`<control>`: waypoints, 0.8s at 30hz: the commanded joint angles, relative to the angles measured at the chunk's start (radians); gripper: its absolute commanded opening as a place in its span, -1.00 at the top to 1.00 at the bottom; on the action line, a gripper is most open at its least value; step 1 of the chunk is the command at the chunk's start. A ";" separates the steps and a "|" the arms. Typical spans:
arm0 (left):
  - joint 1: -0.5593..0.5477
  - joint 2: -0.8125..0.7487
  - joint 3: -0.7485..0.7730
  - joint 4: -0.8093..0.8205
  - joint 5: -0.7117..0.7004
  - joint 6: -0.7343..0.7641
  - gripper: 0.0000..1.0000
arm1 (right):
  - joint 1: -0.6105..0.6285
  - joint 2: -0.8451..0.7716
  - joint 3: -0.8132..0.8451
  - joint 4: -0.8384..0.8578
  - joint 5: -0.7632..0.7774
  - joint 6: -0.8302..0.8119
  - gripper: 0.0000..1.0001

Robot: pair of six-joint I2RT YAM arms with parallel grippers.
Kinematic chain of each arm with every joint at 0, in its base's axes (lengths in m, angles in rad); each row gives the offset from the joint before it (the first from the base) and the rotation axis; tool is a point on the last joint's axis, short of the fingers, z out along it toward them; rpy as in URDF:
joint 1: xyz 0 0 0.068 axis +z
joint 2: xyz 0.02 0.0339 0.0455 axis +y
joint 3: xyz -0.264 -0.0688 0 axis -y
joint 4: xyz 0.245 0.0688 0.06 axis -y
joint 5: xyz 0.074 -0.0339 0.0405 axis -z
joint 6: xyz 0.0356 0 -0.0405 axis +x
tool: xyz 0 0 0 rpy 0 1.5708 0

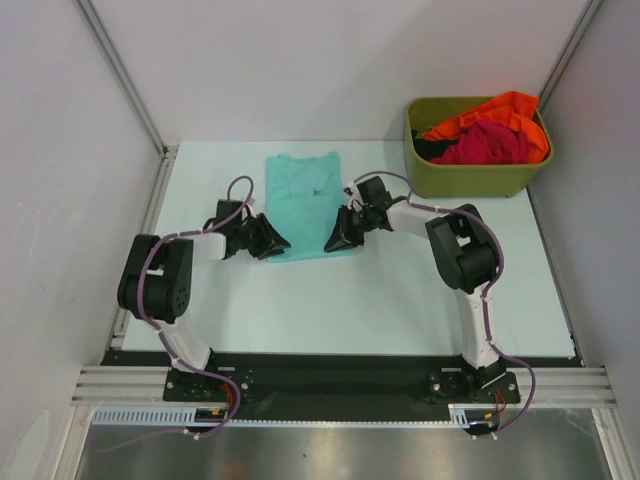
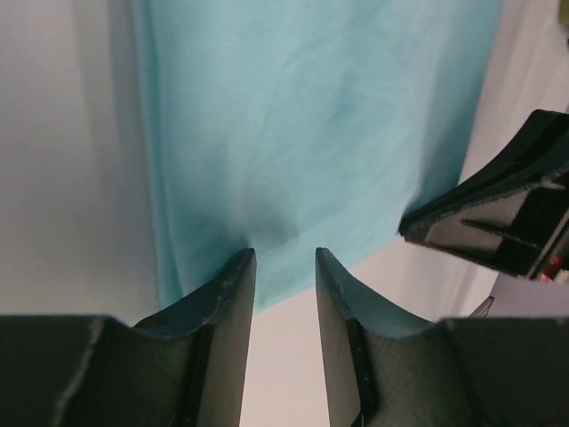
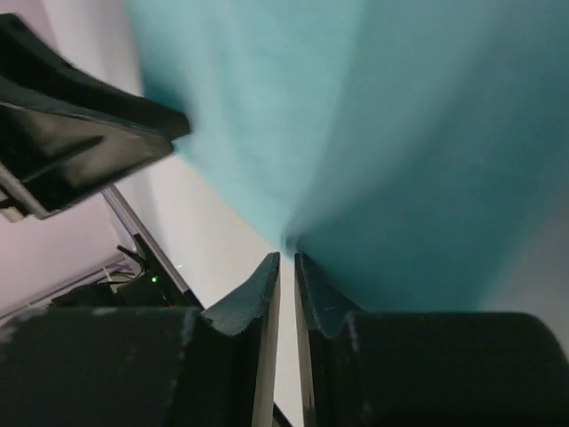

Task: Fold and stack the t-shirts
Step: Fold the tshirt

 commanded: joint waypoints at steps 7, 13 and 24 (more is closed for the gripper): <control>0.054 -0.132 -0.093 -0.103 -0.073 0.147 0.27 | -0.195 -0.125 -0.271 0.028 -0.035 -0.088 0.68; 0.054 -0.411 -0.119 -0.231 -0.143 0.103 0.11 | -0.185 -0.250 -0.222 -0.098 0.009 -0.125 0.58; -0.041 -0.155 -0.100 0.157 -0.014 -0.148 0.13 | -0.005 -0.012 0.002 0.135 -0.103 0.120 0.47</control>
